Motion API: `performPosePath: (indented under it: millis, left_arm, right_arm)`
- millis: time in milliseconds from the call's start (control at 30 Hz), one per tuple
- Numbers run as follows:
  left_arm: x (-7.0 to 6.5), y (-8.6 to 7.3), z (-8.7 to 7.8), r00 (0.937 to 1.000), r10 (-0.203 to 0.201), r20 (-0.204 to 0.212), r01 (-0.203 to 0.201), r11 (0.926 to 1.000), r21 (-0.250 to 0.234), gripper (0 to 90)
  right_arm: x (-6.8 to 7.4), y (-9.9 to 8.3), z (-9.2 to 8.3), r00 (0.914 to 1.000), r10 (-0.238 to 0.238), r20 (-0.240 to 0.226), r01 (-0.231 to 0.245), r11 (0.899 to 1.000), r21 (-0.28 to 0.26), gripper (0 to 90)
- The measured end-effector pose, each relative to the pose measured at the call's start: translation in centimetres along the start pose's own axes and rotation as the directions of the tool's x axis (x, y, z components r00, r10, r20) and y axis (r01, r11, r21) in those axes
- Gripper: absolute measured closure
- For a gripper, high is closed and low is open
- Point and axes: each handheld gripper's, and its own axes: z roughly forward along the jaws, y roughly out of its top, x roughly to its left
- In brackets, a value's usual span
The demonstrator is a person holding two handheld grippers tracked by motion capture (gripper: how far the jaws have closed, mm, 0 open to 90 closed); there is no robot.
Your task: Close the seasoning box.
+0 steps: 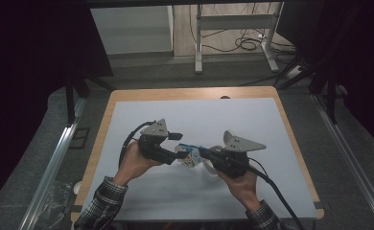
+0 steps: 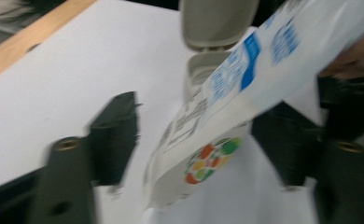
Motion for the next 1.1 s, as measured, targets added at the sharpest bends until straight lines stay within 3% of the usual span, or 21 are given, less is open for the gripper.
performPosePath:
  millis: [133,233,400,567,700,833,1100]
  left_arm:
    - [-0.5,-0.9,-0.1,0.9956,0.009,-0.093,-0.006,0.9994,0.035,12.5]
    - [-0.6,-1.8,-0.2,0.9895,-0.007,-0.144,0.016,0.9981,0.060,6.2]
    - [-0.6,-3.8,-0.4,0.9799,-0.061,-0.190,0.079,0.9926,0.092,3.0]
    - [-0.8,-5.9,-0.4,0.9661,-0.097,-0.239,0.131,0.9829,0.129,0.5]
    - [-1.1,-7.6,-0.3,0.9611,-0.131,-0.243,0.168,0.9762,0.137,0.4]
    - [-1.3,-9.3,-0.3,0.9467,-0.169,-0.274,0.213,0.9672,0.139,0.0]
    - [-1.6,-12.2,-0.4,0.9111,-0.220,-0.349,0.288,0.9444,0.158,0.0]
  right_arm:
    - [0.1,0.5,0.3,1.0000,-0.008,0.004,0.008,1.000,0.007,89.8]
    - [0.0,0.8,0.8,1.0000,0.000,0.006,0.000,1.000,0.021,89.8]
    - [-0.1,1.4,1.5,1.0000,0.003,0.009,-0.003,0.999,0.042,89.8]
    - [0.1,2.2,2.3,0.9998,-0.012,0.017,0.011,0.998,0.062,89.8]
    - [0.2,2.8,3.2,0.9994,-0.027,0.024,0.025,0.996,0.082,89.8]
    - [0.3,3.3,4.1,0.9988,-0.038,0.032,0.035,0.995,0.095,89.8]
    - [0.3,4.2,5.8,0.9978,-0.048,0.046,0.042,0.992,0.122,89.8]
